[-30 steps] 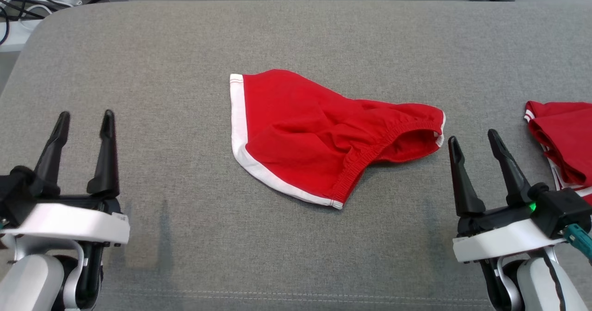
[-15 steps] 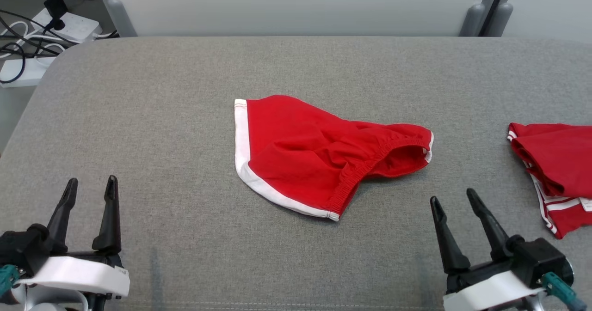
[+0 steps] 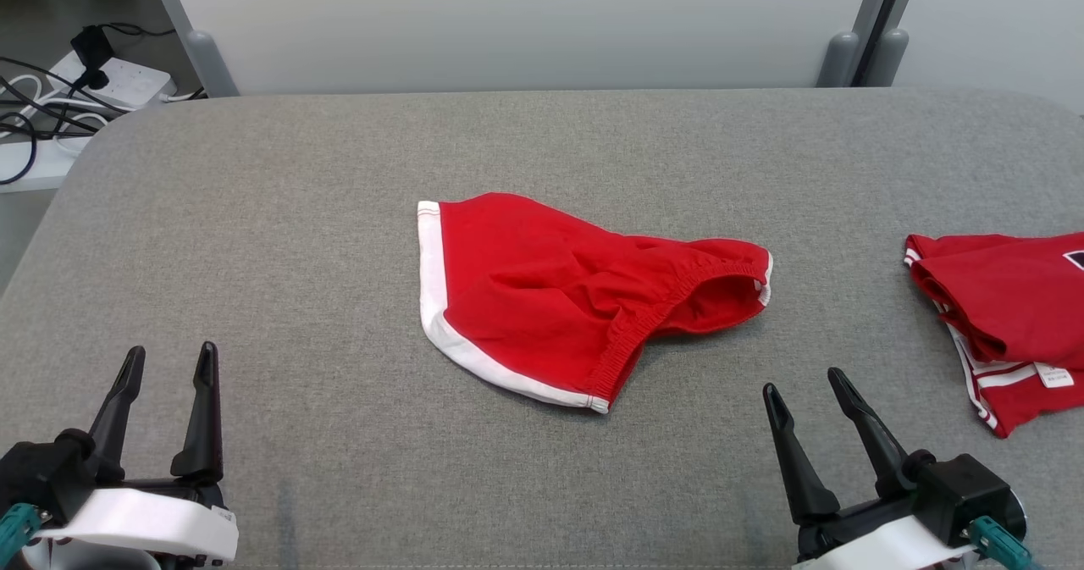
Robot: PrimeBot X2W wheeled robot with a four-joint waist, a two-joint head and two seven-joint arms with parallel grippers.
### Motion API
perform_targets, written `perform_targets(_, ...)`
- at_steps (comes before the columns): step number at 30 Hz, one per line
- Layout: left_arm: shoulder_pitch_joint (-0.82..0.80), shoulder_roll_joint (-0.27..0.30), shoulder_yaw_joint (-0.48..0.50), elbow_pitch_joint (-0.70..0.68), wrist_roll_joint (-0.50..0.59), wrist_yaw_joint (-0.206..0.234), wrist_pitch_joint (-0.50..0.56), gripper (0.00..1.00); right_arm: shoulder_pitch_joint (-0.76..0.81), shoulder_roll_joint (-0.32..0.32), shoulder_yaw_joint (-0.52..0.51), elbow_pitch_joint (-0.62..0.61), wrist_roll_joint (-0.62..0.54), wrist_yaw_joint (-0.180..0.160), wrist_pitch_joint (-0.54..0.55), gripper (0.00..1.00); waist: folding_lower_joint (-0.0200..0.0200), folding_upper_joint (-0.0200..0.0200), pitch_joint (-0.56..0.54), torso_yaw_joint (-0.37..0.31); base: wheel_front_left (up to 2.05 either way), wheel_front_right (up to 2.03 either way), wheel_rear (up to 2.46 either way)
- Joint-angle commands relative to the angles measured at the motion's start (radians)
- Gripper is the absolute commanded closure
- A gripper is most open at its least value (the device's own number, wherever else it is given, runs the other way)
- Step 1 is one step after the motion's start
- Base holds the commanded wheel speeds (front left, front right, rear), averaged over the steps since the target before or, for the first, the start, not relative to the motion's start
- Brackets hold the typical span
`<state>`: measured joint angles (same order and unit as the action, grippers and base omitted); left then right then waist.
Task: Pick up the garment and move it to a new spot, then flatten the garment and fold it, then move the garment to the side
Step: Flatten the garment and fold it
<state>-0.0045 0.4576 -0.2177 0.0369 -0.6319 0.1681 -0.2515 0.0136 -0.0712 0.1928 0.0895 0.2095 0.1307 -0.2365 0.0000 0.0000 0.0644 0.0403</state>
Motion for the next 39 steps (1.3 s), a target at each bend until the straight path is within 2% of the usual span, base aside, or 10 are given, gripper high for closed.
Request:
perform_targets(1, -0.035, 0.029, 0.045, -0.027, 0.010, 0.000, -0.010, 0.00, -0.009, -0.003, 0.024, -0.030, -0.004, 0.000, 0.002, 0.00, 0.0000, 0.0000, 0.002, 0.000, 0.00, 0.00, 0.00)
perform_targets(8, -0.048, 0.025, 0.043, -0.044, 0.011, 0.007, -0.005, 0.00, -0.028, -0.012, 0.045, -0.031, 0.000, 0.000, 0.015, 0.00, 0.0000, 0.0000, 0.017, 0.002, 0.00, 0.00, 0.00)
perform_targets(14, -0.115, 0.040, 0.019, -0.046, 0.000, -0.019, 0.054, 0.00, -0.081, -0.051, 0.140, -0.012, 0.010, 0.000, 0.040, 0.00, 0.0000, 0.0000, 0.055, 0.009, 0.00, 0.00, 0.00)
perform_targets(18, -0.224, 0.060, -0.017, -0.019, -0.015, -0.072, 0.136, 0.00, -0.141, -0.087, 0.224, 0.030, 0.021, 0.000, 0.049, 0.00, 0.0000, 0.0000, 0.103, 0.024, 0.00, 0.00, 0.00)
perform_targets(22, -0.364, 0.069, -0.059, 0.043, -0.045, -0.150, 0.227, 0.00, -0.215, -0.117, 0.308, 0.087, 0.027, 0.000, 0.049, 0.00, 0.0000, 0.0000, 0.159, 0.040, 0.00, 0.00, 0.00)
perform_targets(26, -0.513, 0.061, -0.099, 0.139, -0.075, -0.228, 0.305, 0.00, -0.296, -0.139, 0.391, 0.161, 0.030, 0.000, 0.038, 0.00, 0.0000, 0.0000, 0.212, 0.050, 0.00, 0.00, 0.00)
perform_targets(30, -0.682, 0.048, -0.163, 0.281, -0.115, -0.283, 0.400, 0.00, -0.394, -0.141, 0.483, 0.252, 0.032, 0.000, 0.015, 0.00, 0.0000, 0.0000, 0.271, 0.047, 0.00, 0.00, 0.00)
perform_targets(35, -0.829, 0.065, -0.251, 0.374, -0.187, -0.298, 0.505, 0.00, -0.479, -0.135, 0.562, 0.306, 0.032, 0.000, -0.007, 0.00, 0.0000, 0.0000, 0.334, 0.026, 0.00, 0.00, 0.00)
perform_targets(39, -0.929, 0.114, -0.355, 0.372, -0.289, -0.298, 0.589, 0.00, -0.529, -0.124, 0.600, 0.313, 0.035, 0.000, -0.019, 0.00, 0.0000, 0.0000, 0.390, -0.006, 0.00, 0.00, 0.00)
